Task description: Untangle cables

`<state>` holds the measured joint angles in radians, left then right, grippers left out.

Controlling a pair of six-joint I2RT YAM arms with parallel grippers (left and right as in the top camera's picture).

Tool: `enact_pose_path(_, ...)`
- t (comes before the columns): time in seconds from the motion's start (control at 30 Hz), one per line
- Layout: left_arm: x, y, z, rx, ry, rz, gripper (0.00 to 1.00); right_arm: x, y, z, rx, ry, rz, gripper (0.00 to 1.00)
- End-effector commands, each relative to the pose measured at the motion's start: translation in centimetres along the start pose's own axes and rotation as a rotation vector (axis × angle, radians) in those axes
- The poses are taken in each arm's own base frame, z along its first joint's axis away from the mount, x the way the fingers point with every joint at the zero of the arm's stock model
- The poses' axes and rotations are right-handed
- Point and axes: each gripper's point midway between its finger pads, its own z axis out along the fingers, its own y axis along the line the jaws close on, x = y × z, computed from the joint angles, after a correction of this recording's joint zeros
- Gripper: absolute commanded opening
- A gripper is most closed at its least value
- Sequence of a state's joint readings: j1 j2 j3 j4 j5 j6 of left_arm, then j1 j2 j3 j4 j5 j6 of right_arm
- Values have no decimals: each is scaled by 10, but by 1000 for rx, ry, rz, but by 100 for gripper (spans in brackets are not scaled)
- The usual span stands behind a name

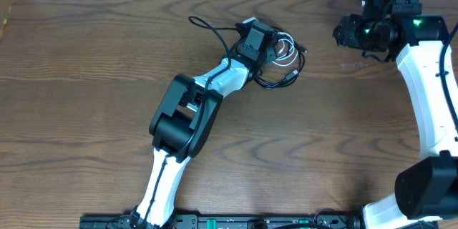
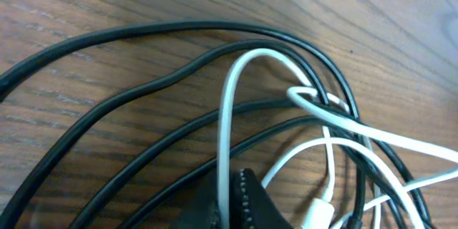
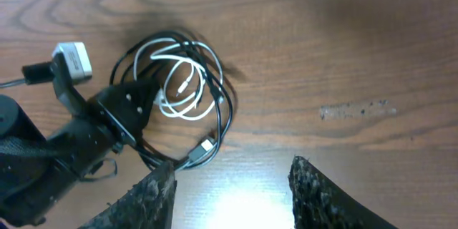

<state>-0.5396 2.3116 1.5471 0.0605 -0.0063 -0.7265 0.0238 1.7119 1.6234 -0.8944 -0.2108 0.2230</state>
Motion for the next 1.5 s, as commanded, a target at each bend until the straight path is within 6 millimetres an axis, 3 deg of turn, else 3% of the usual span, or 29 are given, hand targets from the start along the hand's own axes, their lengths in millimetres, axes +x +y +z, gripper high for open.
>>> enact_pose_path(0.0,14,14,-2,-53,55,88,8,1,0,6,1,2,-17,48)
enact_pose_path(0.07,9,11,-14,-62,66,129,8,-1,1,6,-2,-5,-19,48)
enact_pose_path(0.2,-6,-3,-60,-65,87,223,7,-4,5,6,-17,-17,-20,49)
enact_pose_path(0.43,-25,-56,-161,136,127,423,7,-6,31,9,-77,-36,-56,50)
enact_pose_path(0.67,-37,-94,-241,321,88,525,7,-2,53,11,-106,-38,-98,52)
enact_pose_path(1.03,-84,-122,-323,459,-121,484,8,4,80,10,-260,-6,-111,54)
enact_pose_path(1.2,-105,-133,-357,628,-151,429,8,13,93,23,-358,50,-119,55)
enact_pose_path(1.27,-118,-130,-366,679,-155,384,7,19,107,27,-458,78,-157,56)
enact_pose_path(1.37,-129,-125,-372,726,-149,343,8,22,112,33,-500,96,-164,56)
enact_pose_path(1.47,-135,-118,-374,737,-146,338,7,26,130,23,-629,87,-256,59)
